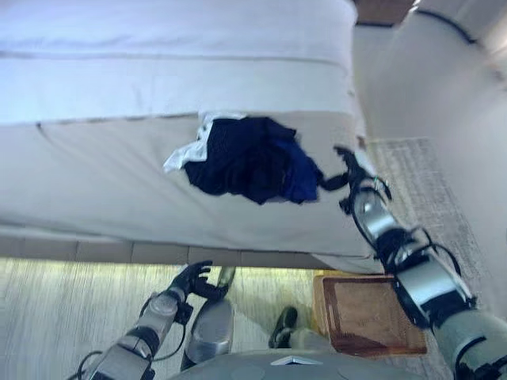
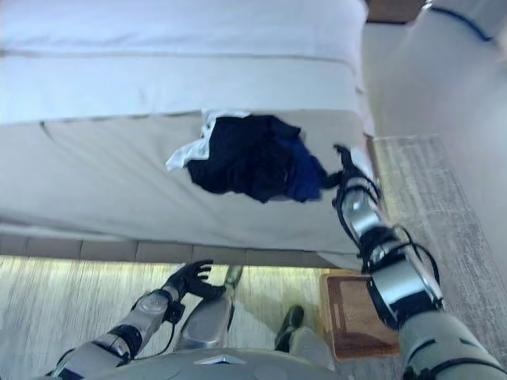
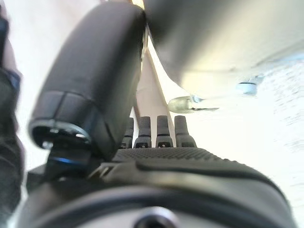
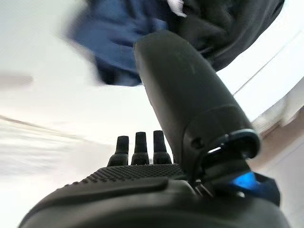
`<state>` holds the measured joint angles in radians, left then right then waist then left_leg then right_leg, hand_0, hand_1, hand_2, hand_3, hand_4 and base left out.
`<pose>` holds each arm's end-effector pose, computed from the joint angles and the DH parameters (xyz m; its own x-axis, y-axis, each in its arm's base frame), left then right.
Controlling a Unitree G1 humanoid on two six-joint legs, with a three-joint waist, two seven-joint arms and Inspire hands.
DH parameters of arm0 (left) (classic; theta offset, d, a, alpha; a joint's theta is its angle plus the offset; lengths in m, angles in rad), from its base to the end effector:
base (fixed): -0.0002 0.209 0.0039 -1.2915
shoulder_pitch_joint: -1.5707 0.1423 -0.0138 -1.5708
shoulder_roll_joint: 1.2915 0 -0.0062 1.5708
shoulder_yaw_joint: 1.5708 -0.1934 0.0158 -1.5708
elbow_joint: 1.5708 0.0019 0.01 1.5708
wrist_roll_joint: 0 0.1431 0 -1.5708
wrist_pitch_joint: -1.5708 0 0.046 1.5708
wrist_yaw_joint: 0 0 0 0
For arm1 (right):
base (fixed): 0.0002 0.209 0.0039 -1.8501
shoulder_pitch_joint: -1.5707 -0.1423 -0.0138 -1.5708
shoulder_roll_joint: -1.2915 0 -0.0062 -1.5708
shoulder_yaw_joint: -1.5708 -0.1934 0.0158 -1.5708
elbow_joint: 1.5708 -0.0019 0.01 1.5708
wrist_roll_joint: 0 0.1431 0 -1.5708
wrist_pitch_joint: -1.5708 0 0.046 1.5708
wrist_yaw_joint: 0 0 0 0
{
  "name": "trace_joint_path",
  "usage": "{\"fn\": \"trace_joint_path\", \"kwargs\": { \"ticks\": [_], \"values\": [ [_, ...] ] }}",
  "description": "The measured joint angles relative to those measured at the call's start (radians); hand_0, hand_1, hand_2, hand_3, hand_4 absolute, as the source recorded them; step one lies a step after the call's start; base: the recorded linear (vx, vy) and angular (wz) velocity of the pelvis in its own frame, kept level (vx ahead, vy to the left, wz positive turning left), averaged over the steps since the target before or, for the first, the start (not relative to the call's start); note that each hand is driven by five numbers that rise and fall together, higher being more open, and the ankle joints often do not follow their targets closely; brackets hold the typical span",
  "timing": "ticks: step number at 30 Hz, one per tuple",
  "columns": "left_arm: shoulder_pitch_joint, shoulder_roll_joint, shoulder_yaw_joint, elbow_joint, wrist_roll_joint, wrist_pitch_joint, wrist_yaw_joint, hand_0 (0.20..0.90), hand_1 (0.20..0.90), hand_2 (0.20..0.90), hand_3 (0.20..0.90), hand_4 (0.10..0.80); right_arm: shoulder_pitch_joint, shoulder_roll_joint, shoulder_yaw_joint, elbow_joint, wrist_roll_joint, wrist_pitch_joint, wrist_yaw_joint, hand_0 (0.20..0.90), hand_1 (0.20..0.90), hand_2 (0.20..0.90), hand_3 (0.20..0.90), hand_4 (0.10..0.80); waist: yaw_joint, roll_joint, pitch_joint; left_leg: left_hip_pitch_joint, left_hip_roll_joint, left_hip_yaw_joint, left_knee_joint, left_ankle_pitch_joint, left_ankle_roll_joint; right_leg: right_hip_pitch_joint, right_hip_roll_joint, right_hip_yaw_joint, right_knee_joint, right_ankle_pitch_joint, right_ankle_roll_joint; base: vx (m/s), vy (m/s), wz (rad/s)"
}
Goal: Pick up the clothes from the bed and place them into the basket
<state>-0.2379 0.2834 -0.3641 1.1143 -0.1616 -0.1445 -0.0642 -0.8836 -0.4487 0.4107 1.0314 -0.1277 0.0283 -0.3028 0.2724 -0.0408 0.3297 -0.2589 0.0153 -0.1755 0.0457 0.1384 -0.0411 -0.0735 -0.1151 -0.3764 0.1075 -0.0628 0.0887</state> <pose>0.1811 0.2094 -0.0910 0.6987 -0.0428 -0.7142 0.2718 0.9393 0.2096 0.3549 -0.2093 0.0979 0.9761 -0.2173 0.0063 0.1454 0.6310 -0.7620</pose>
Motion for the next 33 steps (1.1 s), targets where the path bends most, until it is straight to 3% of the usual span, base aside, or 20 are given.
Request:
{"fn": "trace_joint_path", "kwargs": {
  "ticks": [5,9,17,18,19,20,27,33],
  "values": [
    [-0.031,0.008,0.004,-0.06,-0.047,-0.016,0.021,0.9,0.9,0.9,0.9,0.8,-0.142,0.0,0.084,0.025,-0.077,0.011,-0.015,0.9,0.9,0.9,0.9,0.8,0.078,-0.014,0.072,-0.073,-0.027,-0.038,0.0,0.02,-0.002,-0.049,-0.021,-0.041,0.006,-0.002,0.004,-0.04,0.042,0.28],
    [-0.042,0.072,0.002,-0.058,-0.049,-0.008,0.042,0.9,0.9,0.9,0.9,0.8,-0.229,0.0,0.157,0.053,-0.138,0.054,-0.015,0.9,0.9,0.9,0.9,0.8,0.111,-0.045,0.116,-0.132,-0.044,-0.071,0.021,0.024,-0.006,-0.08,-0.029,-0.054,-0.002,-0.003,0.005,0.006,0.025,0.29],
    [0.0,0.12,-0.005,-0.035,-0.076,-0.017,0.049,0.9,0.9,0.9,0.9,0.8,-0.312,-0.002,0.179,0.169,-0.177,0.152,-0.004,0.9,0.9,0.9,0.9,0.8,0.165,-0.048,0.164,-0.158,-0.067,-0.105,0.027,0.019,-0.017,-0.082,-0.04,-0.078,-0.008,-0.004,0.007,-0.004,0.031,0.14],
    [0.0,0.119,-0.007,-0.037,-0.077,-0.018,0.048,0.9,0.9,0.9,0.9,0.8,-0.32,-0.002,0.185,0.175,-0.191,0.164,0.008,0.573,0.573,0.573,0.518,0.418,0.166,-0.048,0.164,-0.162,-0.067,-0.109,0.027,0.015,-0.021,-0.083,-0.039,-0.081,-0.01,-0.004,0.007,0.023,-0.011,0.11],
    [0.001,0.119,-0.015,-0.039,-0.077,-0.021,0.047,0.9,0.9,0.9,0.9,0.8,-0.327,-0.002,0.185,0.177,-0.207,0.177,0.024,0.411,0.411,0.411,0.329,0.229,0.168,-0.048,0.164,-0.167,-0.067,-0.112,0.028,0.014,-0.024,-0.085,-0.037,-0.082,-0.013,-0.004,0.007,0.028,-0.015,0.07],
    [0.001,0.117,-0.015,-0.041,-0.077,-0.032,0.043,0.9,0.9,0.9,0.9,0.8,-0.339,-0.004,0.195,0.18,-0.224,0.195,0.052,0.3,0.3,0.3,0.2,0.1,0.168,-0.048,0.164,-0.172,-0.068,-0.118,0.027,0.014,-0.026,-0.086,-0.035,-0.085,-0.019,-0.004,0.007,0.016,-0.004,0.07],
    [0.001,0.118,-0.009,-0.04,-0.076,-0.053,0.036,0.9,0.9,0.9,0.9,0.8,-0.347,-0.019,0.196,0.169,-0.224,0.189,0.073,0.3,0.3,0.3,0.2,0.1,0.17,-0.048,0.164,-0.161,-0.068,-0.124,0.027,0.014,-0.026,-0.071,-0.034,-0.095,-0.02,-0.004,0.007,0.043,-0.001,0.04],
    [0.009,0.121,0.012,-0.039,-0.067,-0.05,0.039,0.9,0.9,0.9,0.9,0.8,-0.341,-0.056,0.192,-0.056,-0.153,0.186,-0.009,0.3,0.3,0.3,0.2,0.1,0.162,-0.05,0.164,-0.059,-0.066,-0.091,0.016,0.01,-0.015,0.016,-0.038,-0.069,-0.034,-0.003,0.007,0.061,-0.026,-0.12]
  ]
}}
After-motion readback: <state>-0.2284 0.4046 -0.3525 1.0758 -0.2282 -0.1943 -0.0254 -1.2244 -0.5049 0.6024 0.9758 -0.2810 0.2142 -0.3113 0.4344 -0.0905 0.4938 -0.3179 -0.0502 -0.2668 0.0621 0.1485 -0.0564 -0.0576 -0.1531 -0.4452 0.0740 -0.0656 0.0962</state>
